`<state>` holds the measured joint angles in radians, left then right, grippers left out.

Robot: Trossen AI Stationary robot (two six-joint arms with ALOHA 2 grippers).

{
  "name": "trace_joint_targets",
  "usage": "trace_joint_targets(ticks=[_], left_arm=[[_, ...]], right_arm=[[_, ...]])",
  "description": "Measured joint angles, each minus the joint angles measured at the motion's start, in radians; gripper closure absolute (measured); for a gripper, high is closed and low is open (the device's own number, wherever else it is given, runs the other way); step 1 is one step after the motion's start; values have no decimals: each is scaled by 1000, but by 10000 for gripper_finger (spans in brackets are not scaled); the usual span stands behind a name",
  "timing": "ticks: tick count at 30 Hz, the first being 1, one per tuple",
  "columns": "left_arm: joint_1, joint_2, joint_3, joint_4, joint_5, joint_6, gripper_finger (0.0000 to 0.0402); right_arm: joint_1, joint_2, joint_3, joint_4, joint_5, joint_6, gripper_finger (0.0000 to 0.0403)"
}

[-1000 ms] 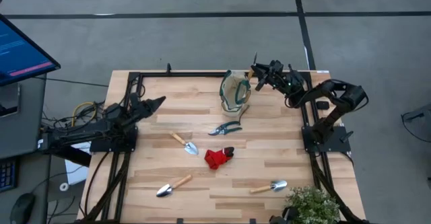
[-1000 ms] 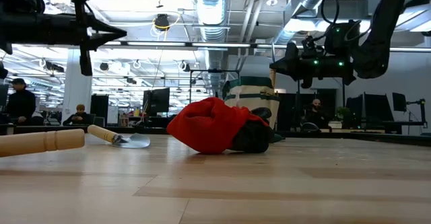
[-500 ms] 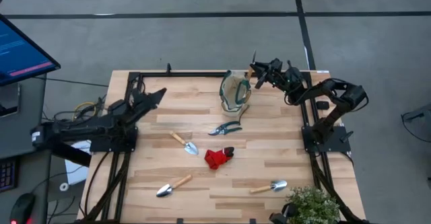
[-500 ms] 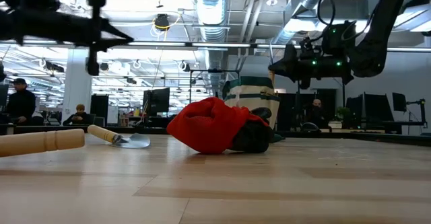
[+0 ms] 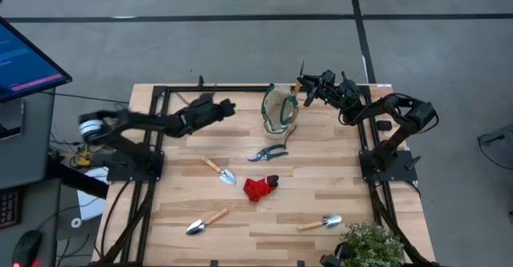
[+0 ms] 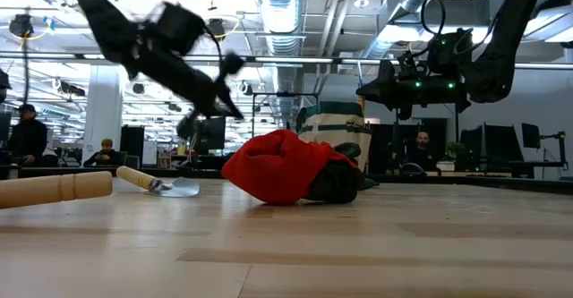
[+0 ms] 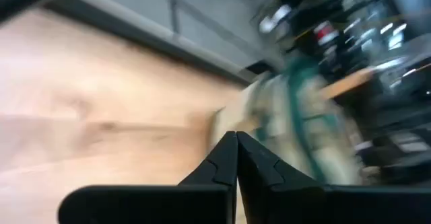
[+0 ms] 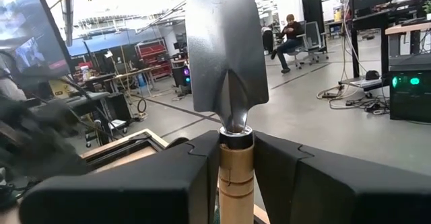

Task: Pick & Place Garden tools in Gardening bag
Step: Put the trowel into the side pocket of the gardening bag

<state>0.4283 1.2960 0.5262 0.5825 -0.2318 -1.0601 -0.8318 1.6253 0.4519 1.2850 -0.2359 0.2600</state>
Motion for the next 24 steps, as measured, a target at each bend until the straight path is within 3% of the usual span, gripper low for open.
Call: trace_joint_targets(ticks=[8,18,24], left_arm=[[70,198,136,52,126,84,399],[56,306,285,71,187,137,399],[54,320,297,66,206,138,399]], right_arm=[[13,0,0,-6,-2,-4,339],[18,0,0,19,-3,3,339],[20,0,0,14,-3,3,339]])
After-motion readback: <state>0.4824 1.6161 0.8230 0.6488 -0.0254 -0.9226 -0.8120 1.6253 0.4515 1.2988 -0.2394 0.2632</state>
